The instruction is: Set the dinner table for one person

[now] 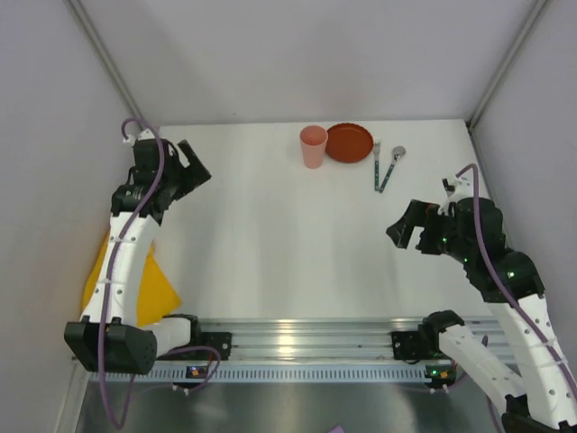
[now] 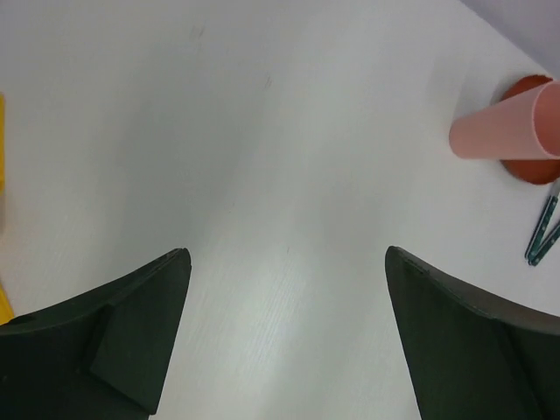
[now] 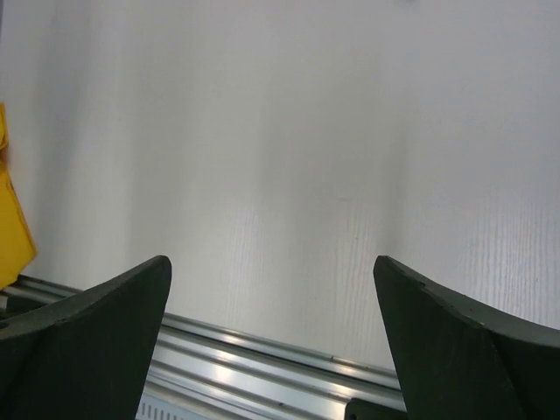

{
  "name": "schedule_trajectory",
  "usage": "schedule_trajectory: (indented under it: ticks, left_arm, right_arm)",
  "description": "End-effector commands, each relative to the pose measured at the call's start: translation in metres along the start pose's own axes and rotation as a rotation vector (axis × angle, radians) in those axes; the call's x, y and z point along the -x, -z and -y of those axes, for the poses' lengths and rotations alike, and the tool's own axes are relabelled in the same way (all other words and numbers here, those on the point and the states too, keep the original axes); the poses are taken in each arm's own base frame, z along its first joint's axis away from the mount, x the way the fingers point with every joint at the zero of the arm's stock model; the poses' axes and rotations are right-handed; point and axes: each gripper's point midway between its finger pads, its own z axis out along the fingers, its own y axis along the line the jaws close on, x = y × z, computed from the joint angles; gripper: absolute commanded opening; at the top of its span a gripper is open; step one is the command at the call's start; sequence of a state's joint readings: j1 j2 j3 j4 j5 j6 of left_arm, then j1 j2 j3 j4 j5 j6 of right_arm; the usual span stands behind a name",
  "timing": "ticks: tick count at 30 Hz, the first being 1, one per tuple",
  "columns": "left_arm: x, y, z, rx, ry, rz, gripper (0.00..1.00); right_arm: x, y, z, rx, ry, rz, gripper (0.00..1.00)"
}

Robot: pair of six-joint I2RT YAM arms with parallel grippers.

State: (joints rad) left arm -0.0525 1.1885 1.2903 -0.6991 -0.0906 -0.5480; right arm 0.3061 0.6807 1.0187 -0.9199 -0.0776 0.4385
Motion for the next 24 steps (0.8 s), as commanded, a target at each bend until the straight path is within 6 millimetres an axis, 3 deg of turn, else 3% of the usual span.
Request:
schedule_trajectory:
  ticks: [1,2,3,5,8,13,17,24]
  left_arm:
    - [-0.039,-0.004,-0.015,0.055,0.098,-0.187,0.96]
    - [-0.051,-0.01,-0.014,0.016,0.07,-0.229,0.96]
    - [-0.061,-0.01,-0.025,0.075,0.074,-0.264,0.95]
    - [-0.065,-0.006,-0.078,0.376,0.11,-0.219,0.97]
    - [-0.09,0.008,-0.125,0.618,0.083,-0.282,0.97]
    - [-0.115,0.005,-0.155,0.663,0.088,-0.294,0.98]
    - [-0.144,-0.002,-0.194,0.728,0.152,-0.372,0.97]
    - [-0.145,-0.021,-0.217,0.732,0.241,-0.394,0.97]
  right_arm:
    - [0.003,0.012,-0.01,0.055,0.003,0.045,1.0]
    - [0.002,0.016,-0.01,0.058,0.007,0.05,1.0]
    - [0.0,0.018,-0.01,0.06,0.009,0.045,1.0]
    - [-0.003,0.025,-0.007,0.051,0.017,0.035,1.0]
    - [-0.006,0.038,-0.004,0.037,0.029,0.033,1.0]
    - [-0.005,0.054,-0.004,0.036,0.052,0.045,1.0]
    - [-0.001,0.062,-0.008,0.039,0.061,0.032,1.0]
    - [0.0,0.054,-0.006,0.009,0.06,-0.015,1.0]
